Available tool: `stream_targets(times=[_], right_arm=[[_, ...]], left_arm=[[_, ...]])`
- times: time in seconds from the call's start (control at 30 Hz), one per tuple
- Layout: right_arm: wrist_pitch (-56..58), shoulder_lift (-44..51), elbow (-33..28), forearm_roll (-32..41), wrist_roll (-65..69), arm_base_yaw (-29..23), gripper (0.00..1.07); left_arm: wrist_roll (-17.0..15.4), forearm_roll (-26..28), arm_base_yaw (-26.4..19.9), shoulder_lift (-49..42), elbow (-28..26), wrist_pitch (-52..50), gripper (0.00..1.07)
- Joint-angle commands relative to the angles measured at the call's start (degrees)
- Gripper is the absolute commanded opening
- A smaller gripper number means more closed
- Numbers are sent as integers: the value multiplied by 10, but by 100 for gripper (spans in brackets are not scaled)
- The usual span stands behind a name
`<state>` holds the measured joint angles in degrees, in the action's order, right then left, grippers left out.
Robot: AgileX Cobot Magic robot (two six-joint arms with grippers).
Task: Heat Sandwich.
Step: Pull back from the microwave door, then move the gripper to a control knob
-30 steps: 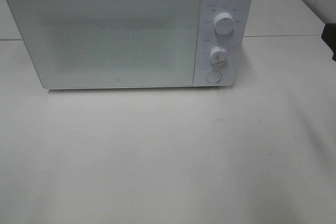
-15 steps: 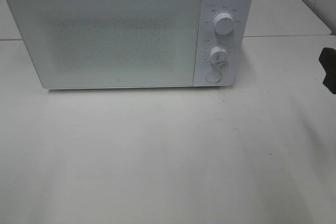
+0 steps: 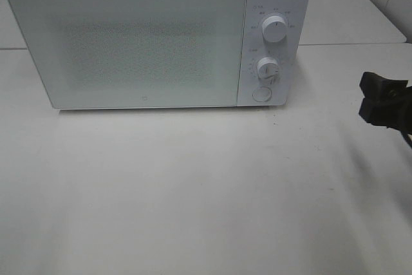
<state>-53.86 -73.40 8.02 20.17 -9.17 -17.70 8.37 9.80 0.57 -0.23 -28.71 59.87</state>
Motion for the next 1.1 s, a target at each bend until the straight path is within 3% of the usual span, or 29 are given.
stream_targets(times=[0.03, 0.27, 0.4, 0.6, 0.83, 1.1], right_arm=[[-56, -29, 1, 78, -47, -65, 76], [-121, -120, 36, 180, -57, -190, 76], [-125, -155, 65, 194, -65, -226, 76], [-128, -188, 96, 199, -65, -252, 76], [-128, -215, 135, 264, -66, -296, 76], [-124, -215, 134, 272, -66, -298, 76]], left_arm=[[-1, 3, -2, -15, 1, -6, 101], [-1, 3, -2, -15, 1, -6, 101], [-1, 3, -2, -15, 1, -6, 101], [-1, 3, -2, -15, 1, -6, 101], [-1, 3, -2, -15, 1, -6, 101], [-1, 3, -2, -15, 1, -6, 101]])
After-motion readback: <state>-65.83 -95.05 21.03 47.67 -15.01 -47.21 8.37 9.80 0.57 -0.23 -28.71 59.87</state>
